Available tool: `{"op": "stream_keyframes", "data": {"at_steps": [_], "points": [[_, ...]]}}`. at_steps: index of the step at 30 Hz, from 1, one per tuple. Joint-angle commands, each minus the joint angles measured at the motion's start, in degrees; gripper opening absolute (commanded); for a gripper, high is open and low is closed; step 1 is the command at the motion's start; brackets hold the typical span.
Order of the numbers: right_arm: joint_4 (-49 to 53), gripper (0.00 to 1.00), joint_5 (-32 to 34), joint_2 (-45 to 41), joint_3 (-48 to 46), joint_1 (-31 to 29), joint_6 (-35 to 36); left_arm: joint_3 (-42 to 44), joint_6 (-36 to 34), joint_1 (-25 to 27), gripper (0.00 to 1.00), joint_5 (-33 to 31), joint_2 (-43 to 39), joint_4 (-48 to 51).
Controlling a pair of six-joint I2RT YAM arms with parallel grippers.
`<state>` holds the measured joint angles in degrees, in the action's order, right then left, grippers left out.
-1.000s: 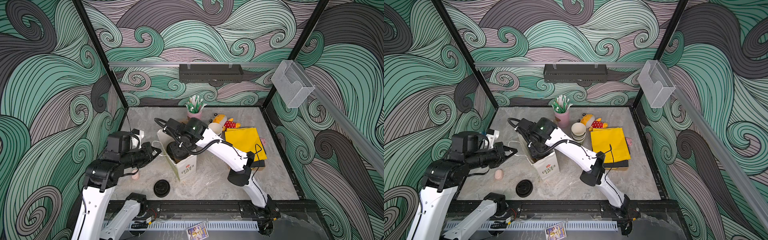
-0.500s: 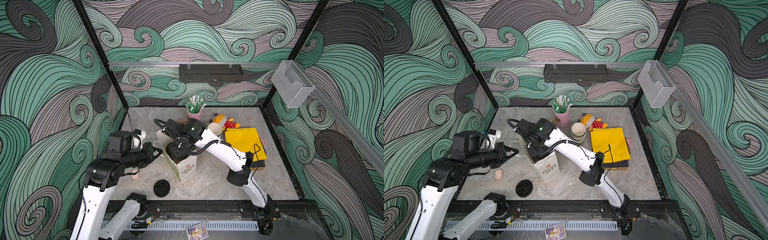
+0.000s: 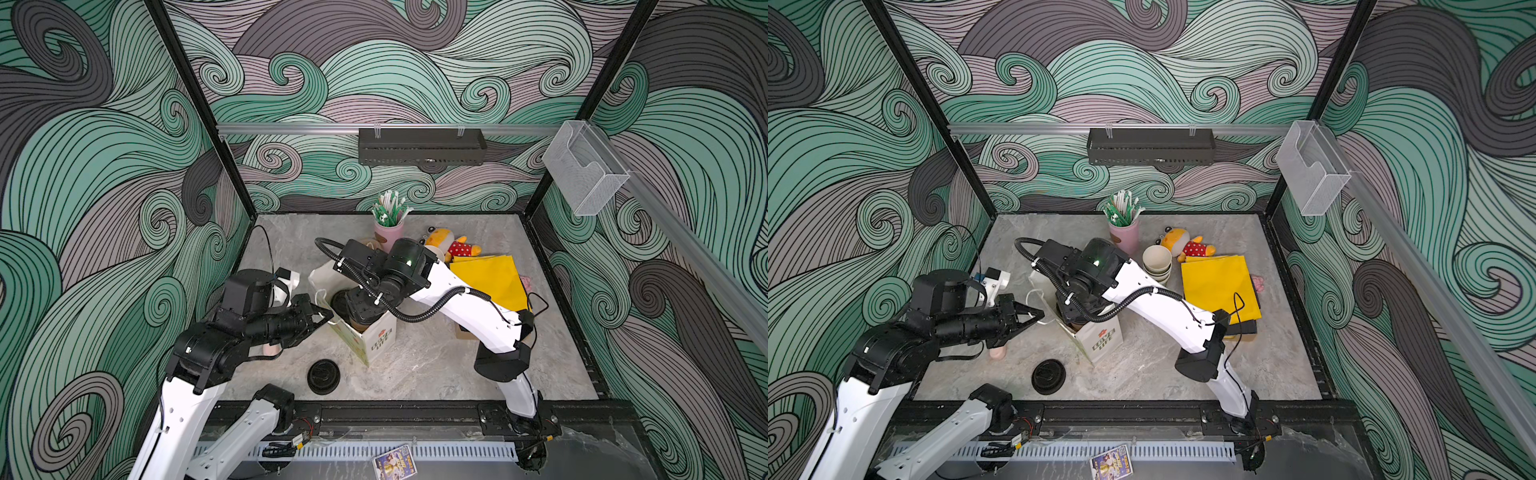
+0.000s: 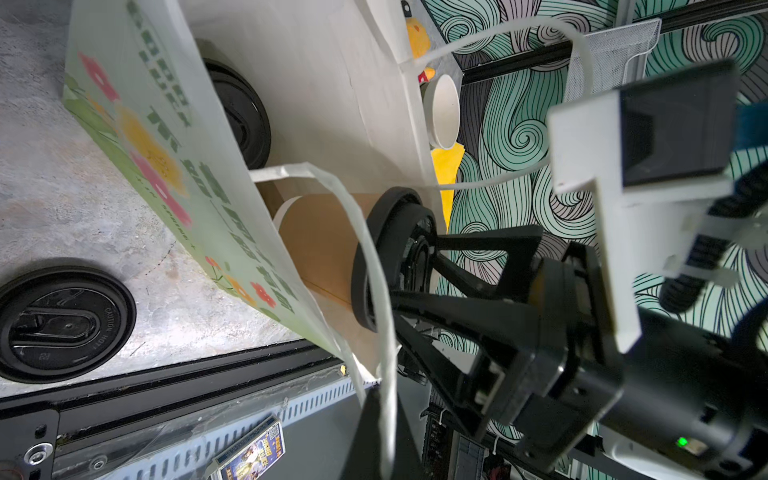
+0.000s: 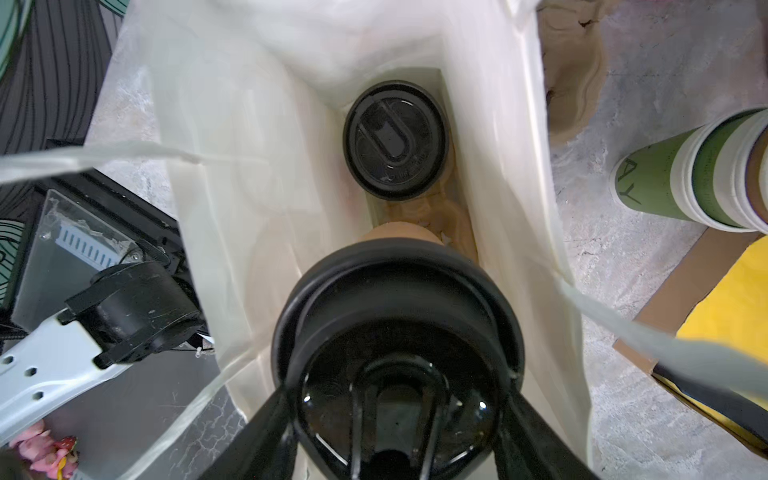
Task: Pack the takeout coffee
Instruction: 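Lower the held cup into the bag beside the other cups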
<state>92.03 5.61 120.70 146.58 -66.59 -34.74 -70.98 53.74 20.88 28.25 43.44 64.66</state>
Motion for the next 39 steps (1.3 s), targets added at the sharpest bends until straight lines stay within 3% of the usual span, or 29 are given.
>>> {"op": "stream_keyframes", "data": {"at_steps": [1, 18, 23, 27, 30, 35, 39], "points": [[11.11, 0.54, 1.08, -0.79, -1.84, 0.05, -1.46, -0.32, 1.67, 1.26, 0.0, -1.73, -0.84, -0.67], [11.07, 0.54, 0.66, 5.89, 1.92, 0.14, 2.19, -0.39, 1.64, 2.19, 0.0, -3.43, -0.73, -0.6], [11.14, 0.54, -0.02, 5.3, 0.44, 0.1, 2.93, -0.45, 1.67, 2.15, 0.1, -4.36, -0.86, -0.41], [11.08, 0.54, 0.46, 4.08, -2.61, 0.24, 3.11, -0.65, 1.81, 2.14, 0.24, -5.23, -0.9, -0.01], [11.09, 0.54, 0.85, 4.59, -2.64, 0.45, 3.34, -1.06, 1.72, 2.21, 0.28, -5.83, -0.84, 0.32], [11.14, 0.54, 1.25, 6.09, -1.59, 0.69, 4.05, -2.24, 1.28, 2.15, 0.28, -7.13, -0.73, 1.71], [11.15, 0.55, 0.92, 7.15, -0.96, 0.98, 5.16, -3.06, 0.89, 2.19, 0.22, -8.51, -0.77, 3.26]]}}
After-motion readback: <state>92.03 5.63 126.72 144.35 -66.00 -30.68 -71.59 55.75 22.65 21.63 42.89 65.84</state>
